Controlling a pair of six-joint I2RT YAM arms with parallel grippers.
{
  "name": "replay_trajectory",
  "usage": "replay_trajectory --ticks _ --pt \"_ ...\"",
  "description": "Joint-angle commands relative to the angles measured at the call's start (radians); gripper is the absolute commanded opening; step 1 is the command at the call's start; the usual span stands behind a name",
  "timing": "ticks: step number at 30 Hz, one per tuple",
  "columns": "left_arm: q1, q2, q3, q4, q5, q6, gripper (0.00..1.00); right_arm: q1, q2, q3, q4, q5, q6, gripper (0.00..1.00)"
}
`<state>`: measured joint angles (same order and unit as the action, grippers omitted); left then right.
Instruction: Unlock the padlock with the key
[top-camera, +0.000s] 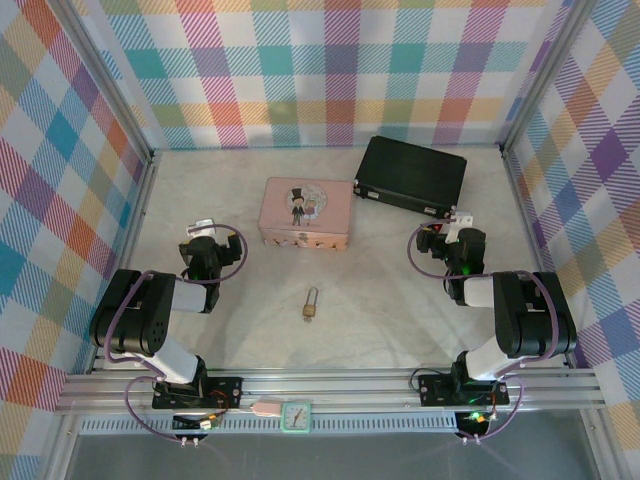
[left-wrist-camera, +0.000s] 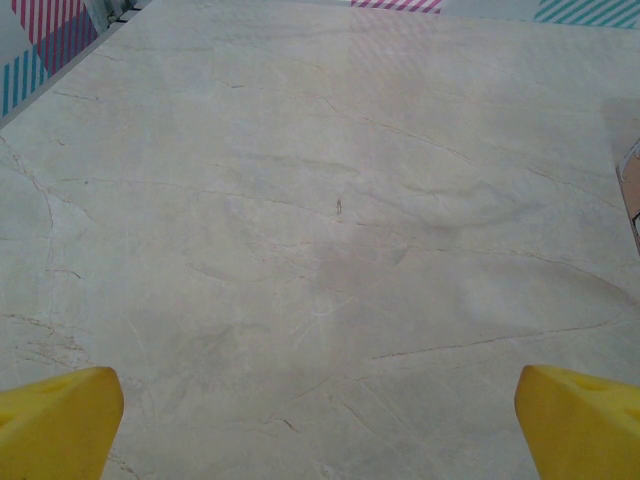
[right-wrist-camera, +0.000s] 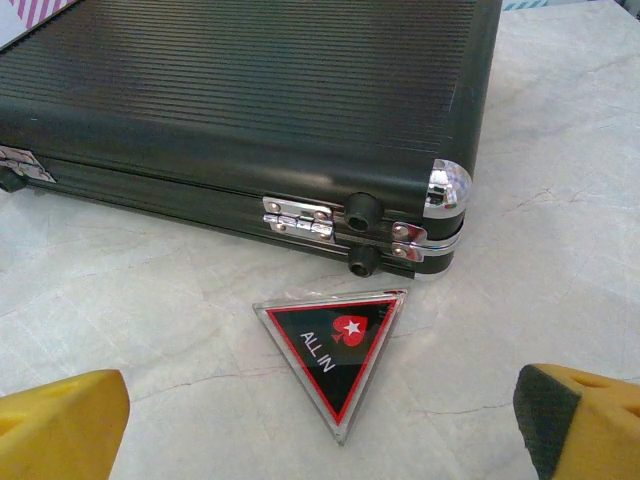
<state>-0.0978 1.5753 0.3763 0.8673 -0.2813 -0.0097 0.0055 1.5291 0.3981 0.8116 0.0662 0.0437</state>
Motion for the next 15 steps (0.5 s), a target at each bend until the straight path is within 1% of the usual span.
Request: replay_trajectory --ticks 1,15 --pt "-0.003 0.002 0.016 0.032 -0.015 0.007 1.00 0.002 0.003 0.004 0.031 -0.013 -0.007 0.99" --pt "-0.004 0.002 0.015 0.032 -0.015 0.006 1.00 0.003 0.004 0.009 0.022 -0.027 -0.015 0.99"
